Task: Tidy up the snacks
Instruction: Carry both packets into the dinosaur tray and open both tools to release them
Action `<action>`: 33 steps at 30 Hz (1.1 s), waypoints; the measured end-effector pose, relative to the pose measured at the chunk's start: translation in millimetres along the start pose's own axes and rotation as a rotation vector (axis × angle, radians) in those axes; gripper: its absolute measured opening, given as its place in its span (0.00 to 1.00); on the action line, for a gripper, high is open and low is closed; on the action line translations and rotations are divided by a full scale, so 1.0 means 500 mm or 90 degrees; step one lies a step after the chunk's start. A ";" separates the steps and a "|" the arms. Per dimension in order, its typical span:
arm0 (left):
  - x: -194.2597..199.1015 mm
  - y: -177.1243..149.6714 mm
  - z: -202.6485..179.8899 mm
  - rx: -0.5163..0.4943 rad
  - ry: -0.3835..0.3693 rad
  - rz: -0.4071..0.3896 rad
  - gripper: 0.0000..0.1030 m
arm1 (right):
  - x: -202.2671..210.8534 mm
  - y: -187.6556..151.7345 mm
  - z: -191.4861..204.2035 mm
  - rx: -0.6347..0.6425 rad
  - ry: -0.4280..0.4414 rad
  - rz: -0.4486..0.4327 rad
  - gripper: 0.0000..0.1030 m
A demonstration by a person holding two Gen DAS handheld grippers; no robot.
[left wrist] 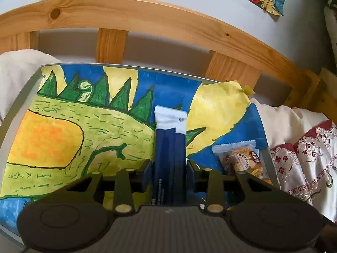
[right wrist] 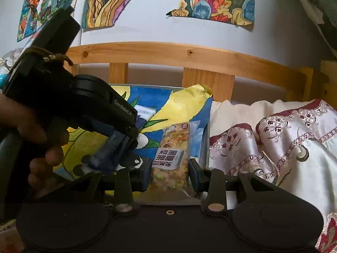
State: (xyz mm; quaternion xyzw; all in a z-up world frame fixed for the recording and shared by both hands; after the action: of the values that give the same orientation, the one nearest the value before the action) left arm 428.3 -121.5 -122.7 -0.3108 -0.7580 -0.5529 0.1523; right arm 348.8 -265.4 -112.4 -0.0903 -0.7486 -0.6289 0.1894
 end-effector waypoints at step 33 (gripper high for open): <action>0.344 -0.072 0.034 -0.001 0.054 -0.166 0.99 | 0.200 0.075 -0.031 -0.066 0.008 -0.140 0.99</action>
State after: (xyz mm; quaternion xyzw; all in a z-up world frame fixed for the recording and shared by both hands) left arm 276.7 -60.7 -56.4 -0.1863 -0.7843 -0.5813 0.1106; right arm 274.5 -283.4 -36.5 -0.0137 -0.7193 -0.6843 0.1190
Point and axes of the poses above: each gripper's, at about its wrist camera, not at the fingertips, and x roughly against the way its jaws point, z to its left, y to its top, the point moved 7 cm from there along -x, roughly the way its jaws point, and after that the axes turned 11 degrees about -y, right-handed, at the moved point
